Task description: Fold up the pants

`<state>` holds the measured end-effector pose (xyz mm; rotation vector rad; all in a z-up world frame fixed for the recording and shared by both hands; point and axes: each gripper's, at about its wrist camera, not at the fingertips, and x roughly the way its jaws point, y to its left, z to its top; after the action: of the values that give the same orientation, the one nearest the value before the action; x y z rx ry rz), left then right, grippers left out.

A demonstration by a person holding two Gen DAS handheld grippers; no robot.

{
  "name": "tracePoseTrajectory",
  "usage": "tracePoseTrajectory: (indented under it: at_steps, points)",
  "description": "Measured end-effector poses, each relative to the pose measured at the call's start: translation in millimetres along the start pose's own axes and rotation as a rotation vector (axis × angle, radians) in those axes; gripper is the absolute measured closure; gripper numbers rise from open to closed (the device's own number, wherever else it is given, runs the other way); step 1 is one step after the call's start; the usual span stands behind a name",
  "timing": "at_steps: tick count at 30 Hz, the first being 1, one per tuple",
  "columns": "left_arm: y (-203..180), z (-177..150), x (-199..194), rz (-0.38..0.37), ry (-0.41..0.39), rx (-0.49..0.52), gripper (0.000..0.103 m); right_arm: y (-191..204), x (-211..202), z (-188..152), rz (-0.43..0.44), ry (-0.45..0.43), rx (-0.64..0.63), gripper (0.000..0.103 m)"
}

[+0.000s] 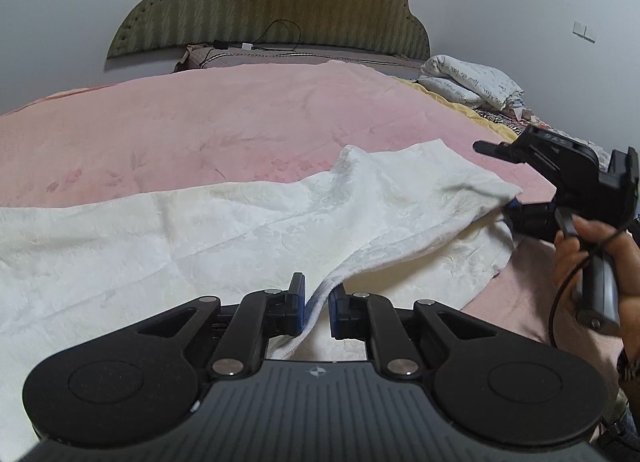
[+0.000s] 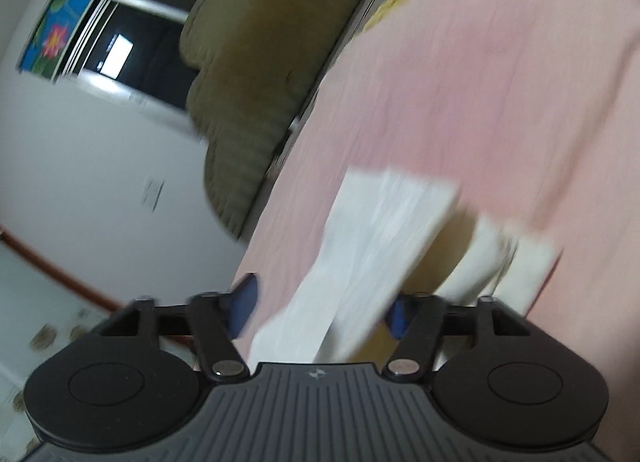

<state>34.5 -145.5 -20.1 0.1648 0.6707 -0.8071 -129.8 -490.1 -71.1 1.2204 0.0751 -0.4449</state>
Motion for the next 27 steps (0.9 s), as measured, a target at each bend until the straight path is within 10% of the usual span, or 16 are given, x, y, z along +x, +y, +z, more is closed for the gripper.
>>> tracePoseTrajectory:
  at_steps: [3, 17, 27]
  points:
    - [-3.3, -1.7, -0.1, 0.012, -0.012, 0.024, 0.088, -5.3, -3.9, 4.4, -0.001, 0.009, -0.019, 0.097]
    - [-36.1, -33.7, 6.2, 0.019, 0.030, 0.312, 0.089, 8.0, -34.0, -0.4, -0.221, 0.060, -0.247, 0.097]
    - [-38.8, -35.1, 1.2, 0.016, 0.035, 0.324, 0.081, 72.6, -49.6, -36.8, -0.396, -0.263, -0.586, 0.084]
